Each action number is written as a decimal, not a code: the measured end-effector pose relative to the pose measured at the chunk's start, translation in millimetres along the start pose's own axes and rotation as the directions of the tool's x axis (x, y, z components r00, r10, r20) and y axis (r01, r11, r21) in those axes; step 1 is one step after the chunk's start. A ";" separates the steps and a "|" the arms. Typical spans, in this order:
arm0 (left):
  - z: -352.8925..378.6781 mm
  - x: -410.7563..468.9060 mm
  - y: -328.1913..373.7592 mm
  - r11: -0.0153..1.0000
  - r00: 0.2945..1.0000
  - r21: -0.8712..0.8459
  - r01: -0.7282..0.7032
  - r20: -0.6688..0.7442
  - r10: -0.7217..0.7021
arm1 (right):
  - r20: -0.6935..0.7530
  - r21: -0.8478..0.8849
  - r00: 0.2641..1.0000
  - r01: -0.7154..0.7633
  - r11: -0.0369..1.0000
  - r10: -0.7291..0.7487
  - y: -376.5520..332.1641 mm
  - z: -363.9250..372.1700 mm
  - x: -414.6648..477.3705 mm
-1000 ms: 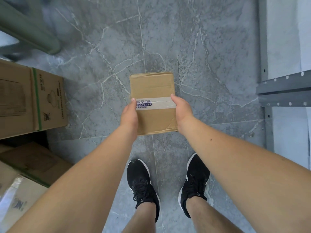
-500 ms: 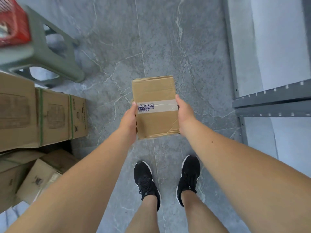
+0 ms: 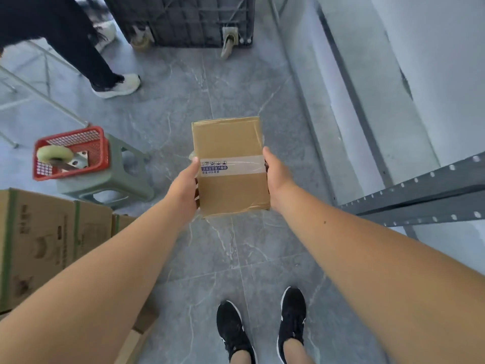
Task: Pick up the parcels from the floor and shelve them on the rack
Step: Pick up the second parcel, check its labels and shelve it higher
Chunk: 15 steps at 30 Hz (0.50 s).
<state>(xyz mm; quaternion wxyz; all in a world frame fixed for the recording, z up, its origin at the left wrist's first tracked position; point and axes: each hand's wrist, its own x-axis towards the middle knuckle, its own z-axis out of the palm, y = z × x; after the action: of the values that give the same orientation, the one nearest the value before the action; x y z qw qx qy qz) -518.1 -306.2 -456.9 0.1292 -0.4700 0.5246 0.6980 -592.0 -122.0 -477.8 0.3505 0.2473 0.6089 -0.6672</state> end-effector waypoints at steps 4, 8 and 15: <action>2.3 -52.7 61.9 0.994 0.996 0.066 -0.081 0.032 0.079 | 0.010 -0.019 0.997 0.082 0.996 -0.081 -59.3 15.6 -48.0; 5.5 -106.4 120.5 0.982 0.982 0.069 -0.177 0.086 0.171 | -0.012 -0.015 0.987 0.161 0.987 -0.161 -123.2 29.4 -100.6; 6.4 -205.7 223.9 0.924 0.917 0.006 -0.383 0.121 0.379 | 0.049 0.007 0.952 0.302 0.953 -0.302 -240.4 54.4 -195.2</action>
<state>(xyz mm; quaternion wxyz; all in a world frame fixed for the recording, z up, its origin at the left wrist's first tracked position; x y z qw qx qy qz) -564.2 -329.6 -157.2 0.0284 -0.3152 0.6077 0.7284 -648.2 -140.0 -169.0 0.2593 0.1346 0.6311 -0.7186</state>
